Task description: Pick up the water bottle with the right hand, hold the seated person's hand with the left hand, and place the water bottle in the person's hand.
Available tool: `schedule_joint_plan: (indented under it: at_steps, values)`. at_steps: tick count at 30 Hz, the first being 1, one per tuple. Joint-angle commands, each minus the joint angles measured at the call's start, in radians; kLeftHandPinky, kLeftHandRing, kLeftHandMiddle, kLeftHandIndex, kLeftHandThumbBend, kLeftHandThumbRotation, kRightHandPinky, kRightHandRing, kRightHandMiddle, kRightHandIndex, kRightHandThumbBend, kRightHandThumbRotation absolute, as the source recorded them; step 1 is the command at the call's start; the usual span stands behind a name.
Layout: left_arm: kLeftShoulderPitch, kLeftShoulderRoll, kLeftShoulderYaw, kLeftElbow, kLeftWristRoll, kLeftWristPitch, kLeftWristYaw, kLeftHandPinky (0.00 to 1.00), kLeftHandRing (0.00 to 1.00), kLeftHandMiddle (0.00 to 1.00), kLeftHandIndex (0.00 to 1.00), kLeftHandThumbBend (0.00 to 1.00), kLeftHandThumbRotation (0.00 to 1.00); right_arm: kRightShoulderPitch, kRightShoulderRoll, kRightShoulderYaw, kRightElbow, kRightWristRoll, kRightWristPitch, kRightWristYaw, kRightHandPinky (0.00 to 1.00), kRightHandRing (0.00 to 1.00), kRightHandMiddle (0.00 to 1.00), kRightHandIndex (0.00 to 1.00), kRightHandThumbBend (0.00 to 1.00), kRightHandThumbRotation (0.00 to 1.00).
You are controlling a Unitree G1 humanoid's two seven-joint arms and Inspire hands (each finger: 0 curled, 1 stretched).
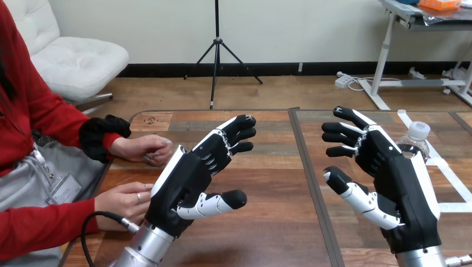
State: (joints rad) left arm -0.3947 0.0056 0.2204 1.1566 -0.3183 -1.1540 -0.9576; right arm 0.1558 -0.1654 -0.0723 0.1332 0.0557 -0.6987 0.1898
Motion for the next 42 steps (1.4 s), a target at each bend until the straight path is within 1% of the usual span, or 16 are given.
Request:
schedule_joint_plan:
  at_steps: [1,11,25,28,31,37,42]
  values:
    - [-0.033,0.001,0.017,0.003,-0.027,0.007,-0.014,0.85,0.90,0.91,0.88,1.00,0.51,-0.032,0.007,0.003,-0.047,-0.004,-0.022,-0.009,0.67,0.76,0.77,0.84,0.79,0.53]
    - [-0.031,0.001,0.014,0.007,-0.024,0.007,-0.018,0.86,0.91,0.92,0.89,1.00,0.51,-0.028,0.016,0.004,-0.042,0.015,-0.021,-0.004,0.66,0.76,0.78,0.84,0.81,0.51]
    - [-0.032,-0.004,0.011,0.008,-0.023,0.010,-0.015,0.87,0.91,0.92,0.89,1.00,0.50,-0.022,0.023,-0.003,-0.032,0.009,-0.035,-0.017,0.66,0.76,0.77,0.83,0.81,0.50]
    - [-0.033,-0.004,0.011,0.009,-0.024,0.013,-0.015,0.87,0.91,0.92,0.89,1.00,0.50,-0.022,0.022,-0.007,-0.032,-0.006,-0.041,-0.027,0.65,0.75,0.77,0.83,0.82,0.51]
    - [-0.034,-0.005,0.012,0.009,-0.027,0.018,-0.022,0.87,0.91,0.92,0.89,1.00,0.49,-0.019,0.020,-0.007,-0.033,-0.004,-0.040,-0.027,0.65,0.75,0.77,0.83,0.81,0.51]
    - [-0.036,-0.006,0.010,0.011,-0.023,0.011,-0.018,0.87,0.91,0.92,0.89,1.00,0.49,-0.014,0.017,-0.007,-0.040,0.005,-0.032,-0.028,0.65,0.76,0.77,0.83,0.81,0.51]
    - [-0.036,-0.006,0.010,0.014,-0.020,0.007,-0.014,0.87,0.91,0.92,0.89,1.00,0.49,-0.010,0.017,-0.011,-0.047,0.001,-0.029,-0.034,0.65,0.76,0.77,0.83,0.82,0.51]
